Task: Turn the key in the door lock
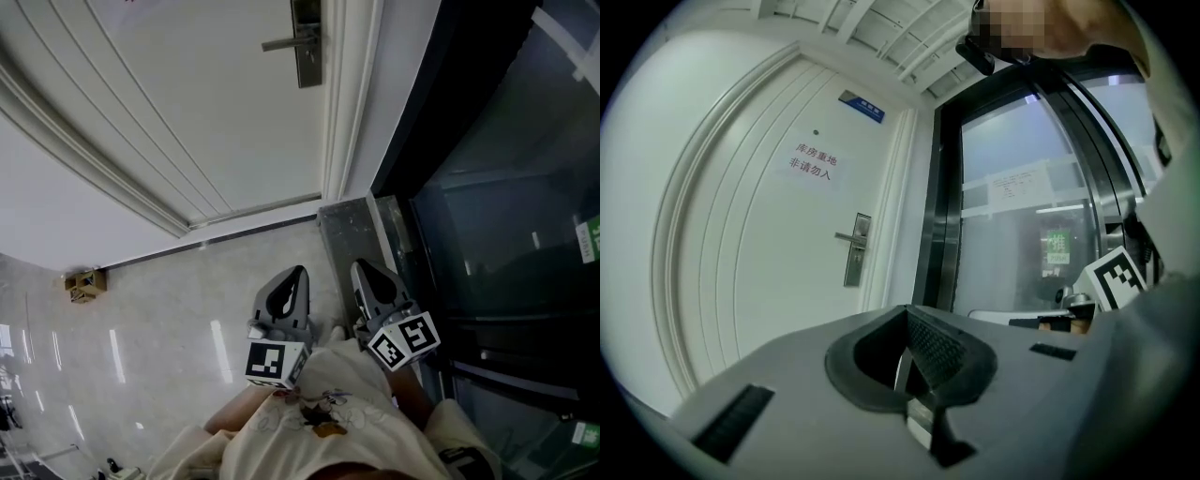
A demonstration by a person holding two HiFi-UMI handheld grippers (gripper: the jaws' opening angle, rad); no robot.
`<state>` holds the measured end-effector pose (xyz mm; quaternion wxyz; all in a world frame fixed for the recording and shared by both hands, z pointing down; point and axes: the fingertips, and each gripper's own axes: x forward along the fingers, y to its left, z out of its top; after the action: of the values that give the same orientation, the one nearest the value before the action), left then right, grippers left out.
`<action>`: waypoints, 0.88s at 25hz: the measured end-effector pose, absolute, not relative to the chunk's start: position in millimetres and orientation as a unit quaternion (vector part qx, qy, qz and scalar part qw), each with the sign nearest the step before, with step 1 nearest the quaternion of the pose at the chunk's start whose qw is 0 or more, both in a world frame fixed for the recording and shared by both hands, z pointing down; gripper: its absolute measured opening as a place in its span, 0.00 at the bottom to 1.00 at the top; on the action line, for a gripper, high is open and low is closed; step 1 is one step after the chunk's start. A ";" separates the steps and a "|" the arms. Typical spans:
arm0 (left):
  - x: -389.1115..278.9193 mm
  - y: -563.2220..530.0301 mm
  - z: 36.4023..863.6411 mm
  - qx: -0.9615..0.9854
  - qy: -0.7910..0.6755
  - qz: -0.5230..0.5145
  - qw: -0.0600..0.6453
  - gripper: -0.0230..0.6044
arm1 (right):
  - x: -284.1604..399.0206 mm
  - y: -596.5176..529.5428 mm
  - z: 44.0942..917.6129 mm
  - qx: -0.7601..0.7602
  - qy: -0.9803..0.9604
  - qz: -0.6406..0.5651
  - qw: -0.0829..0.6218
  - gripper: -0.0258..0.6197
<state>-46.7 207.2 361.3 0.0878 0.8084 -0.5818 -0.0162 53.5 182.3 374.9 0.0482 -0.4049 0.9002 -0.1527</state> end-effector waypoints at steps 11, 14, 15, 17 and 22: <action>-75.6 107.3 387.3 0.826 -0.556 -0.007 0.097 0.05 | 23.8 99.9 385.3 -0.435 0.886 -0.153 0.048 0.05; -73.0 65.9 389.8 0.828 -0.552 -0.005 0.095 0.05 | 22.8 63.3 386.6 -0.435 0.887 -0.149 0.048 0.05; -72.5 49.9 388.6 0.828 -0.553 -0.005 0.088 0.05 | 22.3 48.4 387.4 -0.433 0.888 -0.146 0.048 0.05; -73.5 16.2 384.9 0.825 -0.560 0.001 0.073 0.05 | 20.1 15.6 389.2 -0.425 0.893 -0.142 0.047 0.05; -66.0 -68.0 374.8 0.811 -0.581 0.024 0.056 0.05 | 14.5 -64.7 382.9 -0.391 0.909 -0.138 0.044 0.05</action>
<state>-66.0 -68.0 374.8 0.0558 0.8113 -0.5815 0.0238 14.5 -64.7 382.9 0.0437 -0.3913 0.9089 -0.1375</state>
